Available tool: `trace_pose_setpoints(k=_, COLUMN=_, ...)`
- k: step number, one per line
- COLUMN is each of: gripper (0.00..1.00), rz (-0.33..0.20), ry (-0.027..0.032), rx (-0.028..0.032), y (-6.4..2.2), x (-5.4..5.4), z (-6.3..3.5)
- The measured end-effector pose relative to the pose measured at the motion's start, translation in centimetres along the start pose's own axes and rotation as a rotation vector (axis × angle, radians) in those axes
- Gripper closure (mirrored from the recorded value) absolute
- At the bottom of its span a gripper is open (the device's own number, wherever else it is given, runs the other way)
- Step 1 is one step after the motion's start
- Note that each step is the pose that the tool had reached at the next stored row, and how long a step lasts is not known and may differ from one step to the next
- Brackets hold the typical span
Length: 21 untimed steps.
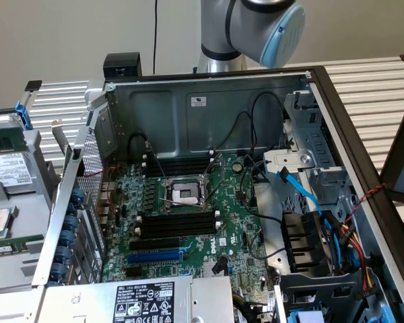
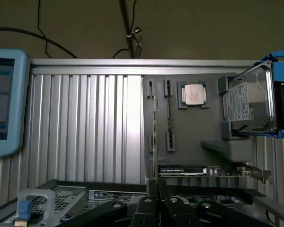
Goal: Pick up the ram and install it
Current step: 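Pick up the ram and move it above insertion slot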
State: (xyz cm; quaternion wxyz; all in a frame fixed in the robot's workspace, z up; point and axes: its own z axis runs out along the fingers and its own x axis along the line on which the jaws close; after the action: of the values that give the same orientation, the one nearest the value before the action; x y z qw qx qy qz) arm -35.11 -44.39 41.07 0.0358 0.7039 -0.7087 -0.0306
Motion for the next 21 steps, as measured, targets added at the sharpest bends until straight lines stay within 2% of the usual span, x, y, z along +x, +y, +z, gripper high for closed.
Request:
trace_pose_setpoints(k=3, gripper=0.87, rz=0.000, ry=0.0001, rx=-0.0131, y=-0.63, x=0.3, z=-0.18)
trace_pose_setpoints(k=6, gripper=0.87, rz=0.000, ry=0.0001, rx=-0.0199, y=-1.56, x=0.5, z=-0.48)
trace_pose_setpoints(k=13, gripper=0.87, rz=0.000, ry=0.0001, rx=-0.0253, y=-4.64, x=0.7, z=-1.11)
trace_pose_setpoints(k=21, gripper=0.87, rz=0.000, ry=0.0002, rx=-0.0261, y=-8.28, x=0.7, z=-1.47)
